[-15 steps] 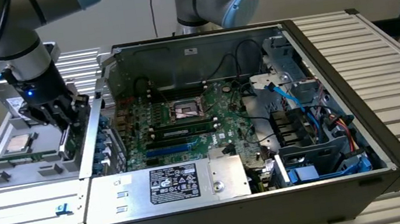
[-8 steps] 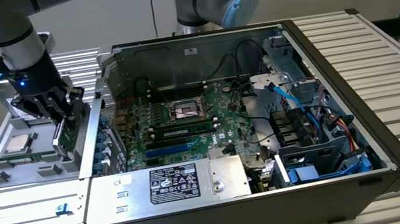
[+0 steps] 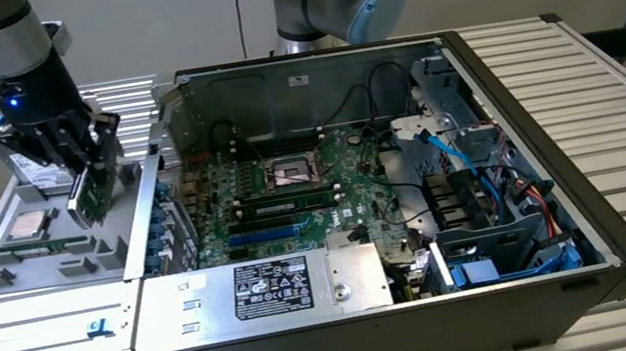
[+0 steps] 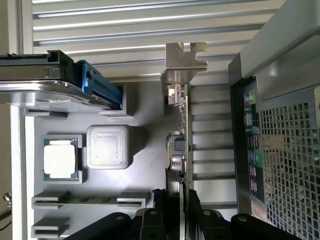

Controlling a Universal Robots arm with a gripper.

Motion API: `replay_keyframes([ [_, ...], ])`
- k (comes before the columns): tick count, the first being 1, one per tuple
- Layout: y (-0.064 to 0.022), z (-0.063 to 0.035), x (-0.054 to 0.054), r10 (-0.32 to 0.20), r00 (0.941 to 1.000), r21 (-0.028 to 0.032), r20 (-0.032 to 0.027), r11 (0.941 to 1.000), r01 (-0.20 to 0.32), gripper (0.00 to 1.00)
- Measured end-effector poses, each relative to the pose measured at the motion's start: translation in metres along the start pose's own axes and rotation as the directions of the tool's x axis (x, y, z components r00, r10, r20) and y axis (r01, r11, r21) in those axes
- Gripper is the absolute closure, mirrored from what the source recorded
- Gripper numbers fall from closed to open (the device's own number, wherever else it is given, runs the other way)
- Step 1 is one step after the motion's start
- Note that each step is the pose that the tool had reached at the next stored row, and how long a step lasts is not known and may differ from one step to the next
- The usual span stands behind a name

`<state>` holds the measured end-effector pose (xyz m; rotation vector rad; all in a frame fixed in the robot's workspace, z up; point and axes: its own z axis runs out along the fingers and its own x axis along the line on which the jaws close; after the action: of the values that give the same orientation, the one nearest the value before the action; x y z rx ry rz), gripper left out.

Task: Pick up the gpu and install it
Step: 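Pick up the gpu and move the gpu toward the slot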

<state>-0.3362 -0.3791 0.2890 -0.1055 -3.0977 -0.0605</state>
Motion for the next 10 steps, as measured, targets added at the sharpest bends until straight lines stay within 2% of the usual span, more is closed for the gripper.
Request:
replay_keyframes([
  [10,0.0017,-0.0452,0.002,-0.001,1.0,0.0002,-0.0001,1.0,0.001,0.72],
])
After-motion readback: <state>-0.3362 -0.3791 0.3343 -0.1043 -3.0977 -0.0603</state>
